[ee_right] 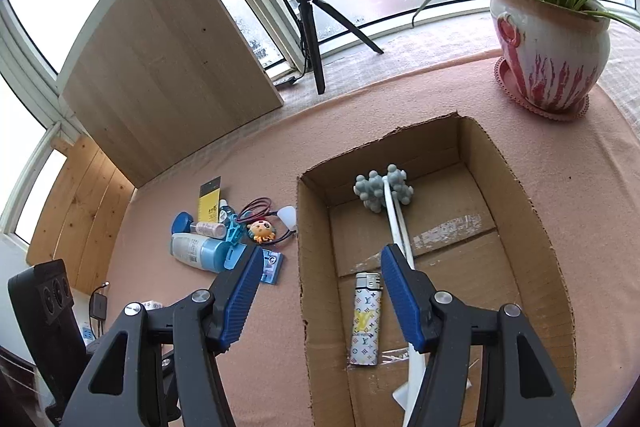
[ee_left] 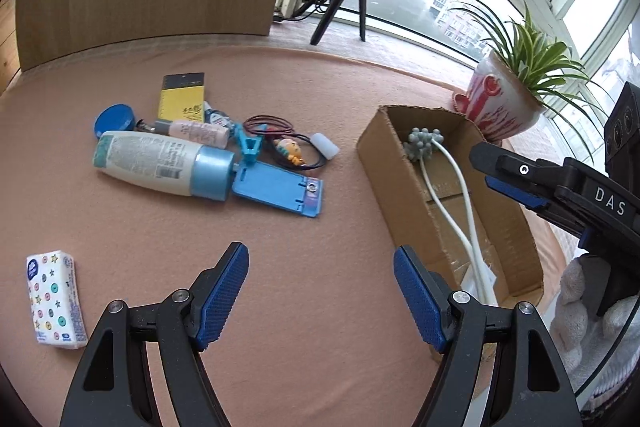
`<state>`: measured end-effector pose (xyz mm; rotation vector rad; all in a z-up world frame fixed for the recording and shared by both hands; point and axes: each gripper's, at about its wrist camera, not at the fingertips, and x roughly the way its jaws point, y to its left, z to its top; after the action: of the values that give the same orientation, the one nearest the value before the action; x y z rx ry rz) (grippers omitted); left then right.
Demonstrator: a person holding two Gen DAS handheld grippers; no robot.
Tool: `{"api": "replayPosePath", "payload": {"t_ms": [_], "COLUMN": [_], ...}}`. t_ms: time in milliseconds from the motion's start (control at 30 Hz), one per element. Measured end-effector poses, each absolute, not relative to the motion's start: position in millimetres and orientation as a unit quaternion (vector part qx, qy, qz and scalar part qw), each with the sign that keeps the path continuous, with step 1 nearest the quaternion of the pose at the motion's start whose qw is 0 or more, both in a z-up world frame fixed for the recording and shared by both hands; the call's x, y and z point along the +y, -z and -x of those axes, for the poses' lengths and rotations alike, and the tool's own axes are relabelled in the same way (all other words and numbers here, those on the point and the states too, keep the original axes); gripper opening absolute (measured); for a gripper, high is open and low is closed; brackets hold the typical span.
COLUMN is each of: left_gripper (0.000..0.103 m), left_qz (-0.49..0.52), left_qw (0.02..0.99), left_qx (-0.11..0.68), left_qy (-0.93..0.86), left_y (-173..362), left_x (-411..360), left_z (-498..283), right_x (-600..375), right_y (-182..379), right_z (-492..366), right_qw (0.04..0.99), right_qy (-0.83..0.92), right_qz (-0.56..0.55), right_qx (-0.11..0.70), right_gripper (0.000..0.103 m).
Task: Organize objects
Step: 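Move the right gripper back to the pile toward the white lotion tube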
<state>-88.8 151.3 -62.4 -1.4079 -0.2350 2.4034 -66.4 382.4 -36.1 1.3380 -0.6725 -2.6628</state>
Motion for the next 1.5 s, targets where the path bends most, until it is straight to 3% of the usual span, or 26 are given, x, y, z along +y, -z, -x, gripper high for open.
{"api": "replayPosePath", "payload": {"t_ms": [467, 1033, 1500], "left_gripper": [0.078, 0.078, 0.077], "left_qz": [0.515, 0.526, 0.525], "left_qw": [0.083, 0.067, 0.045], "left_qx": [-0.136, -0.156, -0.181], "left_qy": [-0.842, -0.833, -0.830], "left_y": [91, 110, 113], "left_x": [38, -2, -36], "left_z": [74, 71, 69], "right_x": [280, 167, 114], "right_y": [45, 65, 98], "right_z": [112, 172, 220], "right_qw": [0.148, 0.242, 0.242], "right_qy": [0.847, 0.809, 0.793], "right_qz": [-0.492, -0.534, -0.558], "right_qx": [-0.134, -0.036, 0.027], "right_gripper": [0.057, 0.057, 0.057]}}
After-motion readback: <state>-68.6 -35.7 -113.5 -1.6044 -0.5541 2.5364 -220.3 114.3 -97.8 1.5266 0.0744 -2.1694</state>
